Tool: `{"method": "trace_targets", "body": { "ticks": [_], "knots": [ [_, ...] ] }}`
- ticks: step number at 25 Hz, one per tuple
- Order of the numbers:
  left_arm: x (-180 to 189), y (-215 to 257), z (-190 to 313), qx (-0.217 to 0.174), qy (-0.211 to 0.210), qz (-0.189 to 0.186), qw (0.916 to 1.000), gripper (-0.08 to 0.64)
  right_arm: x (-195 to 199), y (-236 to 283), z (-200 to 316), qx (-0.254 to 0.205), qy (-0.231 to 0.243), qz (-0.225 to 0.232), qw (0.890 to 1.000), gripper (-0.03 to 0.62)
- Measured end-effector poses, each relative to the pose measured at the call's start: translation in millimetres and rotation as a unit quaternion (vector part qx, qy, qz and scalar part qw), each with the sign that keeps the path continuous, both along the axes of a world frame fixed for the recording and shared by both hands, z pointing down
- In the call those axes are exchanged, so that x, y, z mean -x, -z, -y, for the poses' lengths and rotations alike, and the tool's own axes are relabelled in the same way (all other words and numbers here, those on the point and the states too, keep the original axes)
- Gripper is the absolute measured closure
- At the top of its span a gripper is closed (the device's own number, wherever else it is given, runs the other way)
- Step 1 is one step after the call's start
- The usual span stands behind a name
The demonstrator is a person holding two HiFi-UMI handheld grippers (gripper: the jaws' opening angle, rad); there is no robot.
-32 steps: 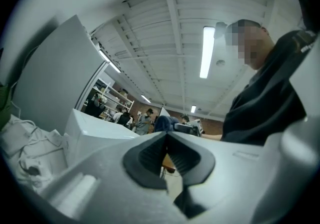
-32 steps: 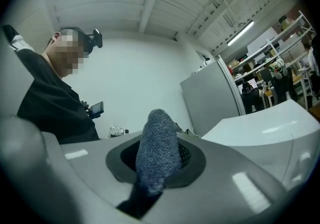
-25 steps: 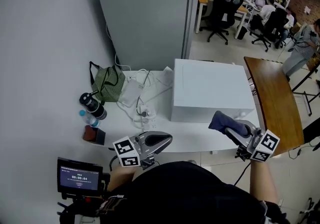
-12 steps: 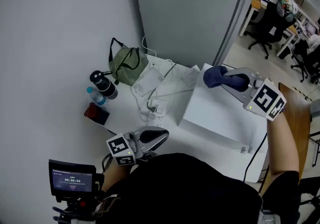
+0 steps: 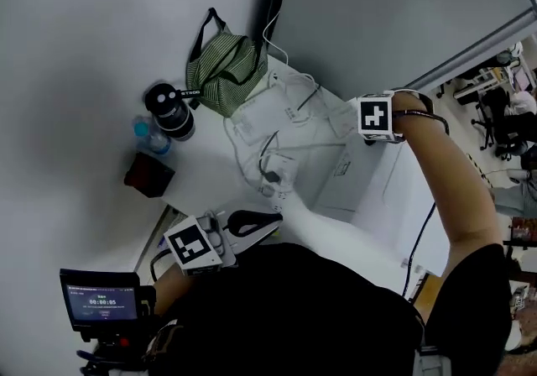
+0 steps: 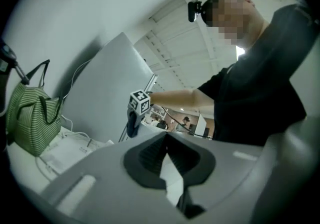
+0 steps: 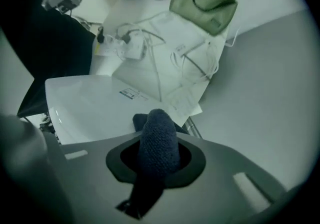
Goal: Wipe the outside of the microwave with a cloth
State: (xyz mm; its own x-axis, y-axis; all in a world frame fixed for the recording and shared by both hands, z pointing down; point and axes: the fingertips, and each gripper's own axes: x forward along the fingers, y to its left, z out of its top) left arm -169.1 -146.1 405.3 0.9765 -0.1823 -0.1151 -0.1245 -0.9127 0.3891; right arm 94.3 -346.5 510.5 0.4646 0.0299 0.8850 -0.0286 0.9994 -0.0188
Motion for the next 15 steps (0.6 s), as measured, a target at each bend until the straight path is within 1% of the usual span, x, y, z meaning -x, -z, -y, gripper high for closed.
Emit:
{"method": "trace_targets", "body": {
  "ticks": [3, 5, 8, 11, 13, 15],
  "knots": [
    [12.6, -5.8, -3.8, -0.008, 0.008, 0.002, 0.9999, 0.557, -17.7, -36.5, 2.8, 0.021, -0.006, -0.103, 0.994, 0.537],
    [20.7, -13.4, 1.5, 0.001, 0.018, 0.006, 0.9998, 0.557, -22.6, -72.1, 8.8, 0.045, -0.002, -0.137, 0.990, 0.537],
    [32.6, -27.8, 10.9, 0.027, 0.036, 0.013, 0.9989, 0.557, -23.8, -129.2, 14.2, 0.080, 0.003, -0.153, 0.985, 0.538],
    [40.2, -41.2, 13.4, 0.054, 0.049, 0.024, 0.9970, 0.557, -23.2, -171.8, 13.6, 0.100, 0.007, -0.158, 0.982, 0.541],
    [38.4, -44.9, 11.3, 0.063, 0.052, 0.031, 0.9962, 0.557, -21.1, -181.3, 11.5, 0.105, 0.009, -0.154, 0.982, 0.541],
    [31.7, -40.9, 8.1, 0.060, 0.049, 0.031, 0.9965, 0.557, -16.8, -164.5, 9.9, 0.106, 0.014, -0.147, 0.983, 0.538]
  ]
}}
